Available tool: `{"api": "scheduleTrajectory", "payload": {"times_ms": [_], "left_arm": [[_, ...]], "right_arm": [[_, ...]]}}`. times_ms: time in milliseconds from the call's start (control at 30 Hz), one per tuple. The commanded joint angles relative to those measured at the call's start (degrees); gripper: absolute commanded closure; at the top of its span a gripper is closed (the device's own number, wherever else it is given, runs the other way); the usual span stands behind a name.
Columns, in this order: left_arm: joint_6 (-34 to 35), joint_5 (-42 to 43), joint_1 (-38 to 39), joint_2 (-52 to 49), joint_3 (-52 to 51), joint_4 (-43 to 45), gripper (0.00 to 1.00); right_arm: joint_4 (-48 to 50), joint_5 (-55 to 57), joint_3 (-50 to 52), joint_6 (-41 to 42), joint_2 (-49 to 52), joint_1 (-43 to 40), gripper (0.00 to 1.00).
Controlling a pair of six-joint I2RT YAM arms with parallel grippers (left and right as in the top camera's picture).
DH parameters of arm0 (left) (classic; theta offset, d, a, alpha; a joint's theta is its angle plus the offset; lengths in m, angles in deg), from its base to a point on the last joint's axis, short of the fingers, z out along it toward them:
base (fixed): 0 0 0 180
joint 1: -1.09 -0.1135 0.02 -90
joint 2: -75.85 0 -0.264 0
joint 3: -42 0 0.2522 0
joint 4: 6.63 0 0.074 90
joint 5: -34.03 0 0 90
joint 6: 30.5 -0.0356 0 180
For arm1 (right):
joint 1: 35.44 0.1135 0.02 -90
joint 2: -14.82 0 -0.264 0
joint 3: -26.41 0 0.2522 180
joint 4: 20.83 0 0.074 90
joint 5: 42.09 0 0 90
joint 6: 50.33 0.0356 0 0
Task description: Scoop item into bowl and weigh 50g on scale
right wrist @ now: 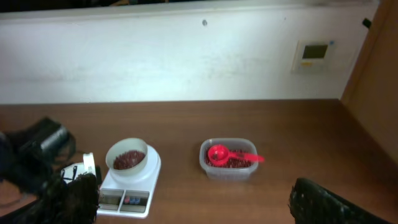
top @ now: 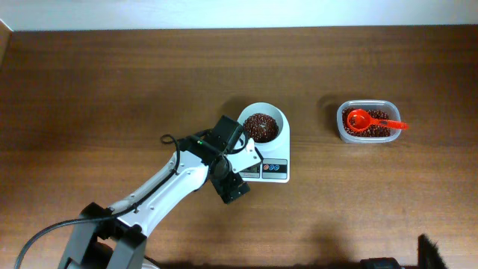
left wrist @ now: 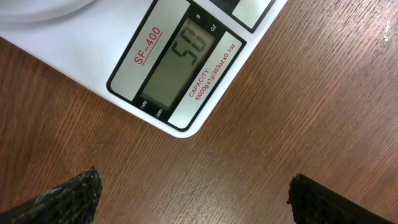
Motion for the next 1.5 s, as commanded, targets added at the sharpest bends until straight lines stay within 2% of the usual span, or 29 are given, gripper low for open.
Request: {"api": "scheduleTrajectory", "payload": {"times_ms": [0, 200, 300, 433, 600, 733, 867, 933, 1100, 1467], "left_arm": [[-0.9, 0.6, -0.1, 0.7, -0.2, 0.1, 0.01], [-0.9, 0.6, -0.1, 0.7, -0.2, 0.1, 0.01], [-0.9, 0.6, -0.1, 0.7, -0.2, 0.1, 0.01], [-0.9, 0.6, -0.1, 0.7, -0.2, 0.1, 0.01], [-0.9, 0.6, -0.1, 0.7, -0.2, 0.1, 0.01], [-0.9, 0.6, -0.1, 0.7, -0.2, 0.1, 0.01], [-0.9, 0.6, -0.1, 0.7, -0.2, 0.1, 0.01], [-0.9, 0.6, -0.1, 0.7, -0.2, 0.1, 0.01], [-0.9, 0.6, -0.1, 0.7, -0.2, 0.1, 0.01], [-0.9, 0.6, -0.1, 0.7, -0.2, 0.1, 0.01]], "right_arm": [[3.0, 0.7, 12.2, -0.3, -9.3, 0.2, 0.01], [15.7, 0.5, 35.3, -0.3, -24.5, 0.2, 0.01], [21.1, 0.3, 41.3, -0.3, -24.1, -0.6, 0.01], [38.8, 0.7, 51.2, -0.5, -24.3, -0.6, 0.01], [67.3, 0.6, 68.2, -0.6, -24.3, -0.6, 0.01], [83.5, 0.7, 80.3, -0.6, -24.4, -0.6, 0.01], [87.5, 0.7, 87.5, -0.6, -24.4, -0.6, 0.01], [86.3, 0.7, 91.1, -0.5, -24.4, -0.6, 0.01], [74.9, 0.7, 91.1, -0.5, -24.4, -0.6, 0.01], [74.8, 0.7, 91.1, -0.5, -24.2, -0.6, 0.01]]}}
